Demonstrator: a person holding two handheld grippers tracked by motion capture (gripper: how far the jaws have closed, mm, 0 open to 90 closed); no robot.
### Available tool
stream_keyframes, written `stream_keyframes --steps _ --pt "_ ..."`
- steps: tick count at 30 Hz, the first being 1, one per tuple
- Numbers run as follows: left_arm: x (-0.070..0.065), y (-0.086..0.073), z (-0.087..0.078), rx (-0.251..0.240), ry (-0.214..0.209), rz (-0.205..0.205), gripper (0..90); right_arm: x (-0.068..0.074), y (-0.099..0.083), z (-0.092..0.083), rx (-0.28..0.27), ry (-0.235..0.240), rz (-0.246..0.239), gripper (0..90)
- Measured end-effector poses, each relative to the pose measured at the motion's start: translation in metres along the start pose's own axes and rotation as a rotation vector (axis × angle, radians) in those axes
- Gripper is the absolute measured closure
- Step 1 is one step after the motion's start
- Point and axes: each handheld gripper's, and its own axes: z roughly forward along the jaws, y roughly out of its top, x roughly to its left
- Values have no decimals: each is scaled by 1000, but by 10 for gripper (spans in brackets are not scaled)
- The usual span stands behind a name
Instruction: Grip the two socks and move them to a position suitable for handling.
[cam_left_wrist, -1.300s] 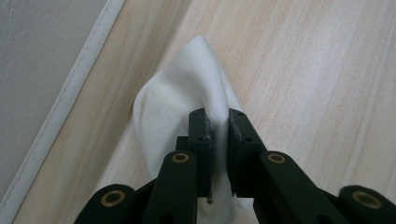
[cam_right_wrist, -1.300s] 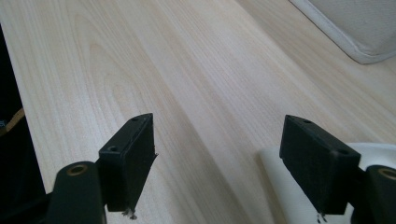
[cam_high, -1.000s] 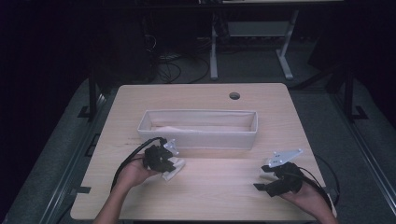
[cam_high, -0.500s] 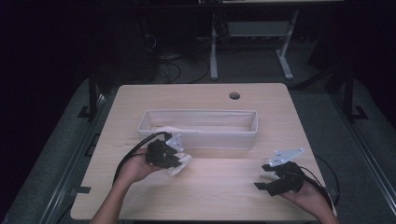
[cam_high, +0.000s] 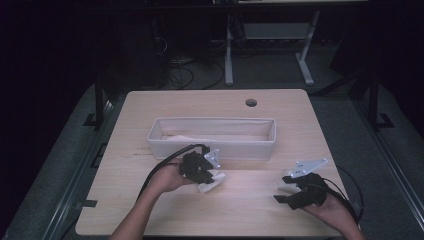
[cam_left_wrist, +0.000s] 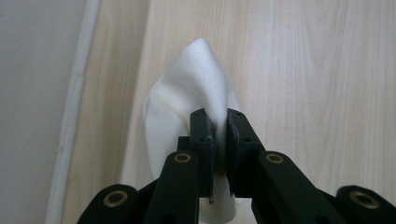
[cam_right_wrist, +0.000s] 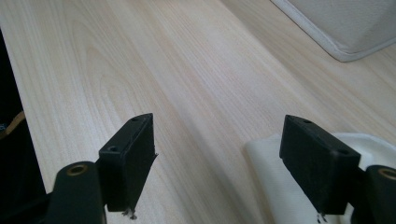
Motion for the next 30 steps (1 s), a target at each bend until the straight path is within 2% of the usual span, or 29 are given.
stream_keyframes --steps 5,10,12,13,15,16,17,20,25,28,30 --pt "2 6 13 19 -44 27 826 0 0 0 6 0 -2 261" --pt "5 6 23 44 -82 21 809 0 -1 1 7 0 2 261" --pt "6 5 23 50 -92 17 752 0 -1 0 7 -1 -1 261" --pt "6 5 23 46 -99 12 752 0 -1 0 8 -1 3 261" --pt "4 4 19 33 -105 9 676 0 -2 -1 9 -3 0 261" --pt "3 3 16 26 -98 11 676 0 -2 -1 9 -3 0 261" --pt "3 3 13 21 -95 5 623 0 -2 -1 10 -3 -3 261" --pt "4 -1 4 0 -78 -4 620 0 -2 0 7 -5 -6 261" --pt "10 -14 -8 -12 -26 -67 645 1 -2 0 11 -4 -4 261" --pt "15 -19 -8 -13 -16 -108 665 2 -1 2 17 -5 -3 260" --pt "16 -19 -6 -4 -6 -118 671 1 -1 3 18 0 -7 261"
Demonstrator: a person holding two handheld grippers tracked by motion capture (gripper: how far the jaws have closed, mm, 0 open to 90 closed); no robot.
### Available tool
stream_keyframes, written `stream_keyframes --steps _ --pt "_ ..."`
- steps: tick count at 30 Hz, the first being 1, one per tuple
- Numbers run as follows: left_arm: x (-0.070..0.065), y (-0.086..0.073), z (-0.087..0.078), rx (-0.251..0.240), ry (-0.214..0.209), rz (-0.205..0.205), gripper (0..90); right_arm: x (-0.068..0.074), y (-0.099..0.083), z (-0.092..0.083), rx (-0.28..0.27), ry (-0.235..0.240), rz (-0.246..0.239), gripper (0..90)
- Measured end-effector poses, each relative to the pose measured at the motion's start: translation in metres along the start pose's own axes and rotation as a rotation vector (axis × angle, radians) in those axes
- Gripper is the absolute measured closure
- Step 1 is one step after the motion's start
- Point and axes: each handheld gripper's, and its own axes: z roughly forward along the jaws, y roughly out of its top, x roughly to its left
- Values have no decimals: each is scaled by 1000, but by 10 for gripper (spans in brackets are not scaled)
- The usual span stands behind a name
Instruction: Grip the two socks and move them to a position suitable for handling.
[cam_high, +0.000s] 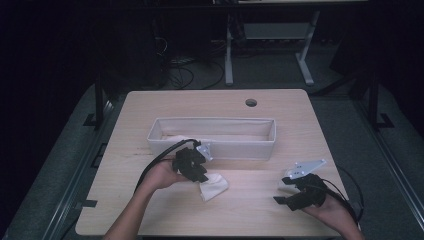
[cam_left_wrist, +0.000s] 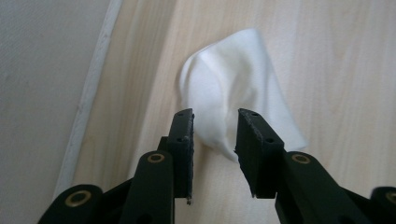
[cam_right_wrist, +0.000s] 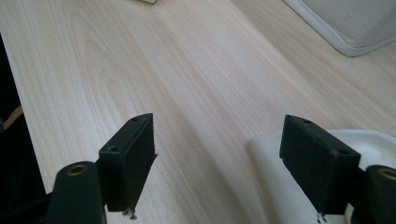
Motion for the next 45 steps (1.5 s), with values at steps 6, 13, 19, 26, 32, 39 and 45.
stream_keyframes --steps 6,13,19,26,32,39,45 --pt "3 2 13 58 -4 -13 668 0 -1 0 2 1 4 261" --pt "4 4 17 65 -20 0 808 -1 -1 0 5 0 1 261" --pt "4 4 11 53 -7 16 872 -1 -1 1 5 1 -3 261" --pt "-1 9 -11 1 27 56 877 -1 -1 1 5 2 5 261" --pt "-15 15 -27 -26 39 97 874 0 -1 0 7 1 7 261" --pt "-42 16 -30 -21 16 161 852 0 -1 0 7 -2 7 261" --pt "-64 11 -28 -28 -51 200 823 0 0 2 12 -2 -4 261"
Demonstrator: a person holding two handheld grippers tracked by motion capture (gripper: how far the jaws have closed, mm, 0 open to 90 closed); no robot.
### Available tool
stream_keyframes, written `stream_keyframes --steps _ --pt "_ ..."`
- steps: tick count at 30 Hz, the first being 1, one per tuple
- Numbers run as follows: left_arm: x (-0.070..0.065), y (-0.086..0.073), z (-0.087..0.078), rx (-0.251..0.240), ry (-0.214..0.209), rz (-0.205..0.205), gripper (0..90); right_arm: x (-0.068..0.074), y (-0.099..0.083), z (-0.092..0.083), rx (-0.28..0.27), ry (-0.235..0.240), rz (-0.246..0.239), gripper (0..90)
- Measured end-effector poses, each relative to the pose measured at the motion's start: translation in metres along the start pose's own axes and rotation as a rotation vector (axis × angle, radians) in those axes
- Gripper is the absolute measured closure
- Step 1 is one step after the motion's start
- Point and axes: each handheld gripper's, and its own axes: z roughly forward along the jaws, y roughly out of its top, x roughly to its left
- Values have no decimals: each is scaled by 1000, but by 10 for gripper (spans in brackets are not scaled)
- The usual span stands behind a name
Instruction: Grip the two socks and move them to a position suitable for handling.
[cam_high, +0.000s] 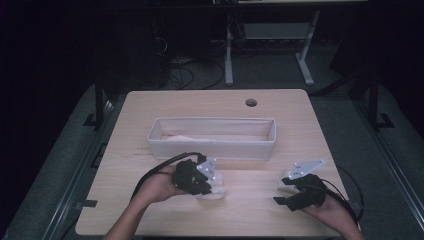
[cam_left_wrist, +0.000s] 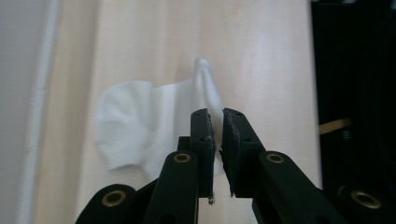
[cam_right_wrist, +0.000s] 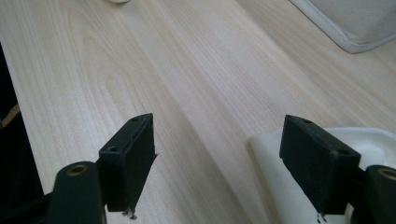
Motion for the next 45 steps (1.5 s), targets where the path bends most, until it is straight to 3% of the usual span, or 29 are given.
stream_keyframes --steps 1,6,12,19,25,31,37,45 --pt "-3 -1 0 -7 -15 4 821 0 0 0 2 1 1 261" --pt "-6 -2 3 2 0 3 821 1 0 2 6 2 -1 261" --pt "-7 2 22 18 -1 5 838 1 0 3 11 5 -3 261" --pt "-9 4 47 57 -56 11 857 2 0 2 15 6 -1 261" --pt "-9 2 57 75 -79 11 847 2 0 2 16 7 -4 260" --pt "-10 -1 63 124 -95 55 848 3 0 3 16 9 -1 261" --pt "-10 -7 60 147 -113 82 851 2 0 3 24 14 -1 261" --pt "-11 -19 44 98 -71 41 828 3 0 4 30 16 -7 261"
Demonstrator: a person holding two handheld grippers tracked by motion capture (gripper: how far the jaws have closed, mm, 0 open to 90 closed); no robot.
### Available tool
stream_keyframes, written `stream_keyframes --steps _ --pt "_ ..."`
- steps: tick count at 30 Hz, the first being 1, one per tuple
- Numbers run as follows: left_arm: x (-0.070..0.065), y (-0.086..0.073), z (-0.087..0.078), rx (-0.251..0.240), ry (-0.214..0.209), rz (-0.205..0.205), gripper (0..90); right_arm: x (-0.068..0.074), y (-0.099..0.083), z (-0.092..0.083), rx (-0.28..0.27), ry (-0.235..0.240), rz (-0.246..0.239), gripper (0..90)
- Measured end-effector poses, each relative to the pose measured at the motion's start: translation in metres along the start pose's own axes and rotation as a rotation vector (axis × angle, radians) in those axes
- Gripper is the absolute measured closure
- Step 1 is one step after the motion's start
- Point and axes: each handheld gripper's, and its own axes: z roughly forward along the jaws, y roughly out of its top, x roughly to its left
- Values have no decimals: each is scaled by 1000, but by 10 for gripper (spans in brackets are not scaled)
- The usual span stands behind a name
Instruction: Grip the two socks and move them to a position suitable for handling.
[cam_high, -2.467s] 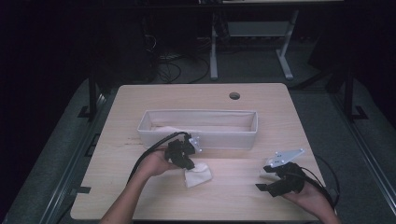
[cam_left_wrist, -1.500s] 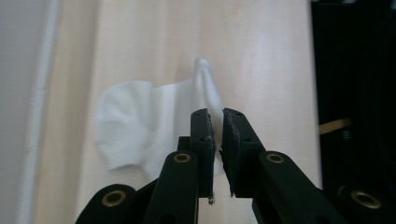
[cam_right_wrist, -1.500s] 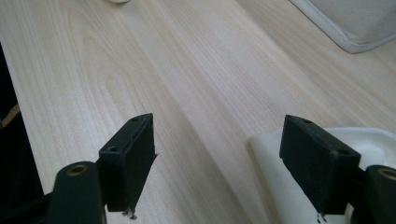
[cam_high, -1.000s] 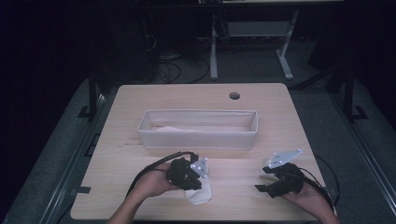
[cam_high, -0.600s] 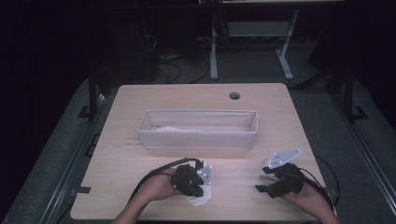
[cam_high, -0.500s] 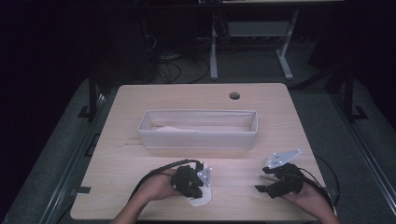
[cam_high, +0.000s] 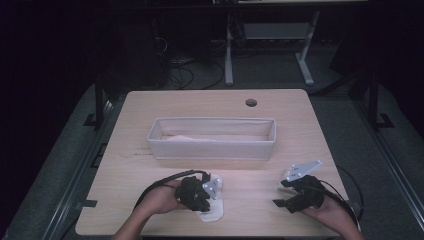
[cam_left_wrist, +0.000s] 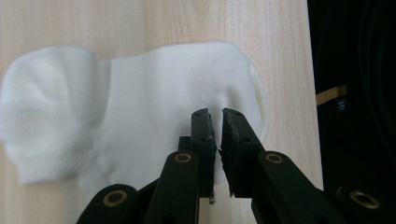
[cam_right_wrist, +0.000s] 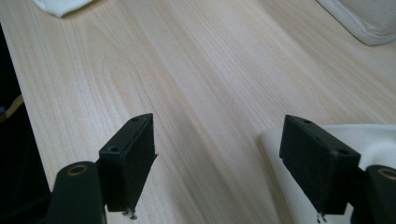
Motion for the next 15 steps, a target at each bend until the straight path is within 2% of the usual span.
stream_keyframes --steps 6,10,15 --pt "6 -13 -4 8 15 -48 827 1 1 1 6 1 -5 261" --pt "11 -14 4 40 15 -47 827 1 1 0 6 1 -5 261" --pt "17 -9 6 17 11 -35 829 1 1 -1 7 -4 -3 261"
